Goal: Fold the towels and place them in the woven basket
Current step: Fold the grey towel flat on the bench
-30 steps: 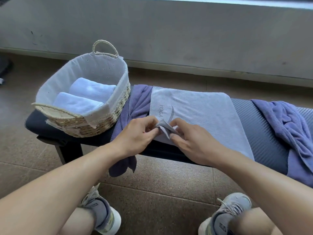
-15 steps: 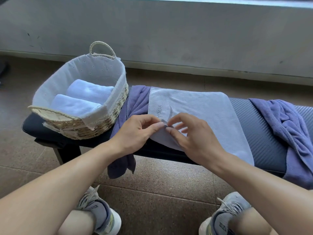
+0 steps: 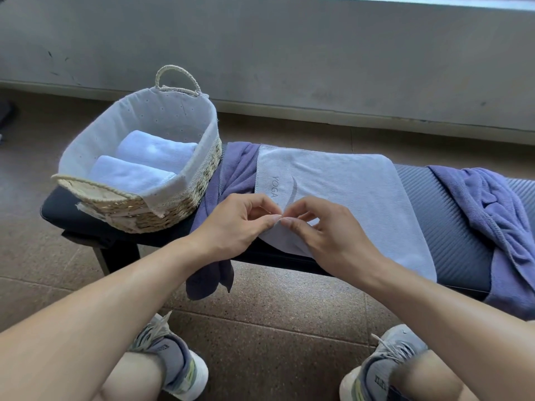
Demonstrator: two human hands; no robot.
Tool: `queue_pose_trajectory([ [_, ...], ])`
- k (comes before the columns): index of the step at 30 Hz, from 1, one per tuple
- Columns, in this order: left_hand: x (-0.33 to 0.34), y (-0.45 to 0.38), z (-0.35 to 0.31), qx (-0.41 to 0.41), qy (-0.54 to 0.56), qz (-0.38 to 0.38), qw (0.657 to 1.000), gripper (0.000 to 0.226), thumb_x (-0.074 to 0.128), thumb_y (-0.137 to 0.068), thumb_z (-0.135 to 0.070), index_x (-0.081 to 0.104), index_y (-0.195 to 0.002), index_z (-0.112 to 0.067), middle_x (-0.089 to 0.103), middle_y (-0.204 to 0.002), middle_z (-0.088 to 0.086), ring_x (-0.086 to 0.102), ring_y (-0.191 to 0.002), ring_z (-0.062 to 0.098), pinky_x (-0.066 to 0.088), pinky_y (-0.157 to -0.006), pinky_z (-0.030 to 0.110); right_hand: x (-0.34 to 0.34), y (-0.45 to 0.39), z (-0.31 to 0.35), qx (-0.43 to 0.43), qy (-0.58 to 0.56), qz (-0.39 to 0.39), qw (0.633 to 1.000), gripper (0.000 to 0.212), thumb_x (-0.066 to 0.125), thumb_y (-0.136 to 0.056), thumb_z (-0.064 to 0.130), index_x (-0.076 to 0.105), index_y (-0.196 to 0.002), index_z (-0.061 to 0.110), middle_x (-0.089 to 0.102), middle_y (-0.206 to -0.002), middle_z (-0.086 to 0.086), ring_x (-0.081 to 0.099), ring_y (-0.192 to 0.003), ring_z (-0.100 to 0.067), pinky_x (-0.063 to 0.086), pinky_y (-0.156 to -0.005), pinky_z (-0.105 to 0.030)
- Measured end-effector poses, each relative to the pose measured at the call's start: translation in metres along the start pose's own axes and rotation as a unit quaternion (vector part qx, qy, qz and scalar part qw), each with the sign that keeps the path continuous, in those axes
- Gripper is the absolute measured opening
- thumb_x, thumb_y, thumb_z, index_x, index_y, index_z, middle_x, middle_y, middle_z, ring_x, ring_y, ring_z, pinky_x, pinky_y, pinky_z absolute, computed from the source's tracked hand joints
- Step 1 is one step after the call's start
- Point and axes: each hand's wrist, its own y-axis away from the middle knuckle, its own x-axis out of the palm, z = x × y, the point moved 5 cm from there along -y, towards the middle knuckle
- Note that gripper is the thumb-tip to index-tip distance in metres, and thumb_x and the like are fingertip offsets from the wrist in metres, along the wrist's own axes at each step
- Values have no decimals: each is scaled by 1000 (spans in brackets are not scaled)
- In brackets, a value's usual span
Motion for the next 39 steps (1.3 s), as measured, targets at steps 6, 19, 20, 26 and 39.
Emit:
queue_pose_trajectory([
  [6, -2, 3, -8, -26, 26, 14, 999, 27, 67, -90, -48, 73, -90, -22, 69, -78, 14, 55, -71, 12, 41, -76, 31, 1, 1, 0, 3, -9, -12, 1000, 4, 71, -93, 26, 71, -89, 27, 72, -81, 11, 65, -80, -4, 51, -73, -23],
  [19, -7, -3, 4, -60, 32, -87, 994, 29, 71, -86, -48, 72, -93, -20, 76, -80, 12, 62, -69, 20, 53, -79, 41, -18, 14, -6, 48, 263, 132, 954, 65, 72, -82, 57, 35, -133, 41, 63, -121, 9, 60, -110, -21, 48, -86, -38],
  [20, -8, -4, 8, -70, 26, -94, 993, 36, 67, -81, -58, 72, -94, -24, 76, -83, 14, 66, -73, 26, 56, -84, 46, -24, 17, -10, 56, 294, 141, 944, 62, 70, -84, 51, 35, -134, 40, 63, -119, 7, 60, -111, -23, 48, -85, -39],
  [26, -13, -7, 21, -95, 5, -123, 988, 42, 56, -78, -69, 70, -91, -31, 73, -87, 17, 60, -72, 15, 54, -84, 55, -83, 25, -33, 167, 395, 110, 897, 41, 49, -86, 18, 51, -120, 39, 65, -115, 3, 62, -100, -27, 41, -76, -37],
  [39, -7, -12, 13, -95, -33, -72, 992, 28, 82, -83, -33, 66, -104, -24, 52, -67, -5, 44, -60, 5, 35, -60, 20, -137, 14, -82, 201, 230, 93, 948, 15, 67, -94, 39, 69, -87, 26, 66, -77, 11, 57, -70, -5, 41, -61, -22],
])
